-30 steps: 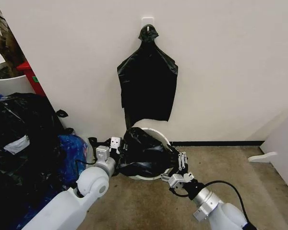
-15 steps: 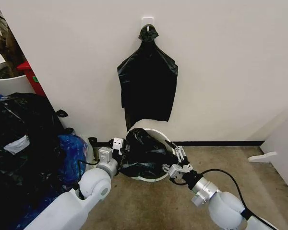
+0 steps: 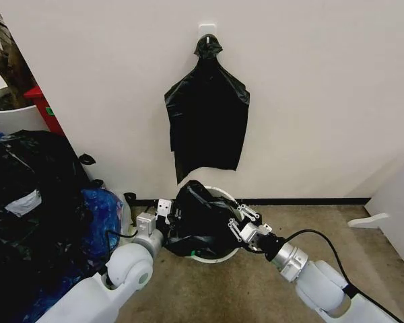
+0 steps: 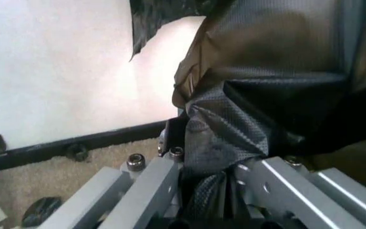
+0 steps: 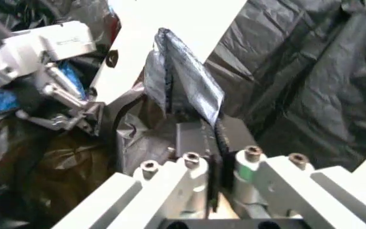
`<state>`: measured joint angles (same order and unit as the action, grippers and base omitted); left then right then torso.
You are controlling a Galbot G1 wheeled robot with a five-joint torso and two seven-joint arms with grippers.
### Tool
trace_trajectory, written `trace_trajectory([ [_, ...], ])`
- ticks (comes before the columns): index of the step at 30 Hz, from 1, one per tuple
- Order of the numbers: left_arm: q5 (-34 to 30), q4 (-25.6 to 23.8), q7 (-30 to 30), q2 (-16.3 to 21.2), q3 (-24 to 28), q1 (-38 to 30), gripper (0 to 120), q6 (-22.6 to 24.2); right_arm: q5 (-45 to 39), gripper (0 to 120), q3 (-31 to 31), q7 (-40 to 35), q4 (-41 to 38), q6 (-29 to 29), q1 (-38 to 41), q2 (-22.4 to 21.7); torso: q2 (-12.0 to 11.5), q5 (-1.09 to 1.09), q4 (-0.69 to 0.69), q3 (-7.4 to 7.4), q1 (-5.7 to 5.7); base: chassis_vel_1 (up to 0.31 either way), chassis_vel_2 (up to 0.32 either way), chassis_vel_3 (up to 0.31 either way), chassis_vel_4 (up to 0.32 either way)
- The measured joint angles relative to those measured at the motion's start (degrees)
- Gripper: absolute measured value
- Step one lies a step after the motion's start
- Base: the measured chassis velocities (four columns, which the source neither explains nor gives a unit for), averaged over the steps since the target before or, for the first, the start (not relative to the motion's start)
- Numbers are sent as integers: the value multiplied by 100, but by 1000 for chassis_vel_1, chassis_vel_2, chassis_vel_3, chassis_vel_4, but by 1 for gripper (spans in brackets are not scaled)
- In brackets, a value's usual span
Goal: Place the garbage bag over the trash bin.
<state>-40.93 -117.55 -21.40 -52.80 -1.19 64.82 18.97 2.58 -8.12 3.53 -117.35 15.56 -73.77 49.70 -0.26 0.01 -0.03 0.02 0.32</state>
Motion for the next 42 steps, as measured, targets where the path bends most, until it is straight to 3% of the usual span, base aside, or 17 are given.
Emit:
trace_trajectory([
  [5,235,-114,280,144,-131,237,5,-362,-619,0,1,-16,-1,-164,28,19,0,0,1,0,0,0,0,0,0],
  [8,595,-107,780,271,-218,347,5,-883,-1286,0,11,-289,-49,-447,47,25,0,0,1,0,0,0,0,0,0],
  [10,776,-13,1447,358,-263,349,5,-1429,-1687,0,-44,-597,-64,-732,22,41,0,1,1,0,0,0,0,0,0],
  [11,776,-13,1447,358,-263,349,5,-1429,-1687,0,-44,-597,-64,-732,22,41,0,1,1,0,0,0,0,0,0],
  [14,1039,113,2080,438,-328,325,5,-2008,-1978,0,-150,-987,-24,-1066,8,57,0,0,-3,0,0,0,0,0,0],
  [17,1209,192,2427,515,-388,293,4,-2348,-2053,0,-295,-1192,125,-1203,2,90,0,1,1,0,0,0,0,0,0],
  [27,1245,336,2908,576,-482,198,4,-2701,-1897,0,-549,-1131,496,-1152,-22,142,0,1,1,0,0,0,0,0,0],
  [34,1221,600,3846,619,-540,13,4,-3085,-1784,0,-663,-857,747,-1132,-59,62,0,1,0,0,0,0,0,0,0],
  [37,1318,775,4537,629,-558,-93,4,-3230,-1811,0,-708,-535,783,-805,-67,47,0,0,-2,0,0,0,0,0,0],
  [42,1397,952,4715,598,-560,-165,4,-3314,-1849,0,-759,-270,783,-574,-14,90,0,0,2,0,0,0,0,0,0],
])
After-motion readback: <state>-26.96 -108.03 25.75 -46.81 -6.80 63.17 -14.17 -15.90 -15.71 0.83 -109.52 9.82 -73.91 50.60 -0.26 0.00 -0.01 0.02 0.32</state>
